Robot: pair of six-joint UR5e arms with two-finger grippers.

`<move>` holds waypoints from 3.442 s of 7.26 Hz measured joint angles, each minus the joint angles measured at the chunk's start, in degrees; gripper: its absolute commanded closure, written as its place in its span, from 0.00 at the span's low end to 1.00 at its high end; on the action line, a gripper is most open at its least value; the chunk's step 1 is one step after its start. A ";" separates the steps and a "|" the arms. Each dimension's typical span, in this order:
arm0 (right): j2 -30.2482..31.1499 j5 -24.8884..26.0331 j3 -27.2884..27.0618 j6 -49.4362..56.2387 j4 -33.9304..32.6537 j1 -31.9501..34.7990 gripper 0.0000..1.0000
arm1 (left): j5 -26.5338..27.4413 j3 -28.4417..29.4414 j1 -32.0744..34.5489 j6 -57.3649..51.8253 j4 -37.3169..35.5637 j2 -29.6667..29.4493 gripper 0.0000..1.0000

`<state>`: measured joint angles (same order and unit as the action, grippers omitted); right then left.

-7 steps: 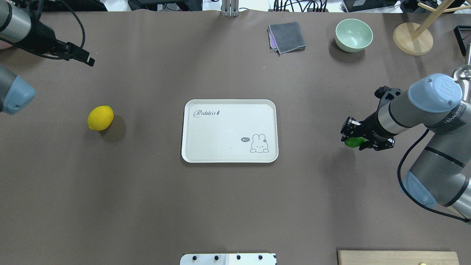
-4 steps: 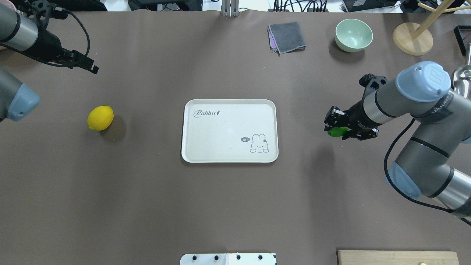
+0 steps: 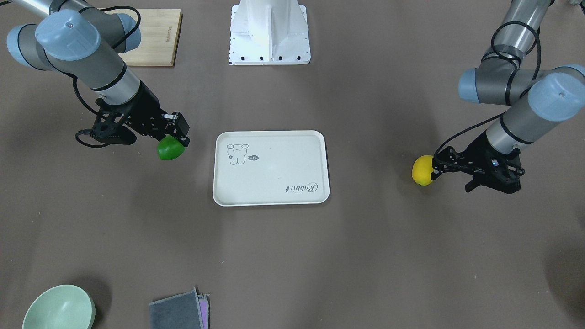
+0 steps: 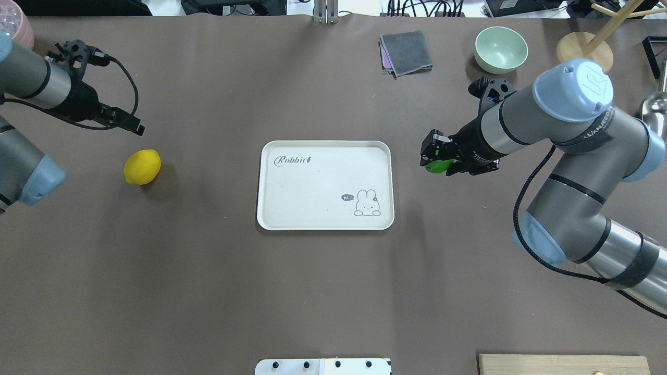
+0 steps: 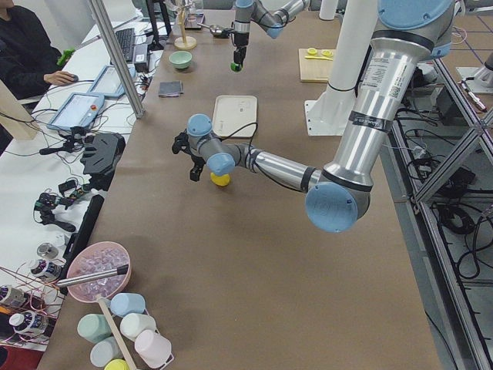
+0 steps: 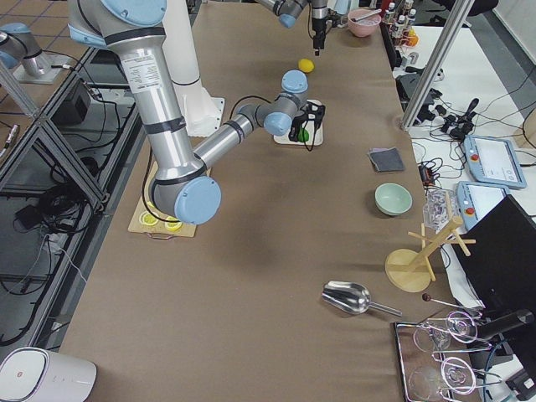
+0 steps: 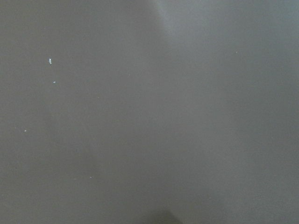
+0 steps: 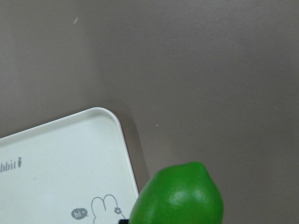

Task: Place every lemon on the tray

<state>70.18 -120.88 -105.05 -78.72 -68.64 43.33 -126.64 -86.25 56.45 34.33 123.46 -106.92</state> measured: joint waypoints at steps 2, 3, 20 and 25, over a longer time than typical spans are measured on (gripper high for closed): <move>-0.87 -0.05 -0.22 3.73 0.18 0.04 1.00 | 1.00 0.12 -1.97 -0.06 1.94 1.19 0.02; -1.67 -0.05 -0.17 4.89 0.28 0.05 1.00 | 1.71 0.16 -2.88 -0.02 3.01 1.68 0.02; -12.00 6.76 12.53 13.72 1.14 -5.42 1.00 | -0.74 -3.97 -7.74 21.66 3.23 -8.94 1.00; -14.87 8.77 19.20 14.28 1.14 -9.24 0.43 | 0.28 -4.28 -11.46 29.11 3.19 -13.28 1.00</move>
<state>55.31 -112.11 -85.85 -64.43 -67.50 34.09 -126.36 -90.53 44.99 63.44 126.65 -120.21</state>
